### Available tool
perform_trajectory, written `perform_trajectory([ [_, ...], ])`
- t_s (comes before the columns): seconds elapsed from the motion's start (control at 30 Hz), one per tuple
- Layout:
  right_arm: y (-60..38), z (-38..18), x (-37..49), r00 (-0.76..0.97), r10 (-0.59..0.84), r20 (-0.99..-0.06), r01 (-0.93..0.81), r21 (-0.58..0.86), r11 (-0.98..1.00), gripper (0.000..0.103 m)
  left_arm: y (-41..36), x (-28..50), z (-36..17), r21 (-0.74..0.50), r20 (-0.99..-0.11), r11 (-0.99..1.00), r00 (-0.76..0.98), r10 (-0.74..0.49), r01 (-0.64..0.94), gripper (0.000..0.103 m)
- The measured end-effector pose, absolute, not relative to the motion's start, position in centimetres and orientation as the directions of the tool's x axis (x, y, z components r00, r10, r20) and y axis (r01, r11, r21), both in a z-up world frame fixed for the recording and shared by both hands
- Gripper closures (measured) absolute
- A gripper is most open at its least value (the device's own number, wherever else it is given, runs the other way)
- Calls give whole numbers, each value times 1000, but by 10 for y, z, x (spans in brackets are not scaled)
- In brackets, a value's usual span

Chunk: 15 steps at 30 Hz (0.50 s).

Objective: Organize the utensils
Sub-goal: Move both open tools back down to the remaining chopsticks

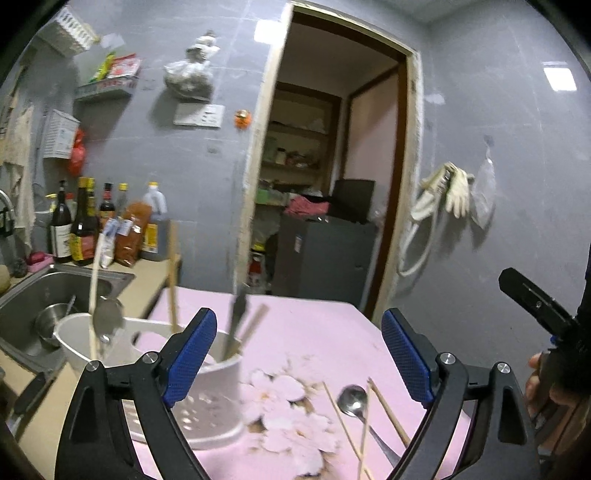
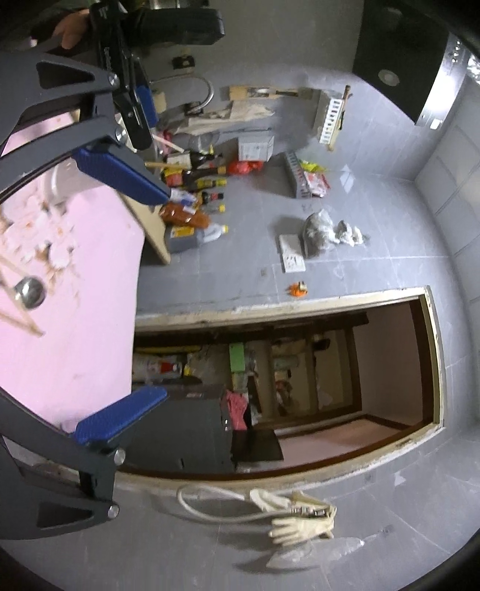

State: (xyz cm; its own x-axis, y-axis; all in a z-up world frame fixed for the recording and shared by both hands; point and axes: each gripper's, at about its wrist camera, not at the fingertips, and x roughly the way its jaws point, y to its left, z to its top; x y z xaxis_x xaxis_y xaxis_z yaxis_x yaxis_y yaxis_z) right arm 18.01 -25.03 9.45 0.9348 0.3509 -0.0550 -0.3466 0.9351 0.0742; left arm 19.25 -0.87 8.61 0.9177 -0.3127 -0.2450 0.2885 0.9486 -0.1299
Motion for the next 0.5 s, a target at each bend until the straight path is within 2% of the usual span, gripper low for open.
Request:
perform_trajectory([
  [0.2, -267, 73, 178, 942, 298, -154, -291, 62, 955, 0, -36, 197, 63, -80, -346, 942, 877, -332, 325, 16],
  [0.5, -272, 29, 196, 885, 283, -369, -274, 77, 959, 0, -59, 213, 23, -18, -509, 943, 808, -296, 334, 16],
])
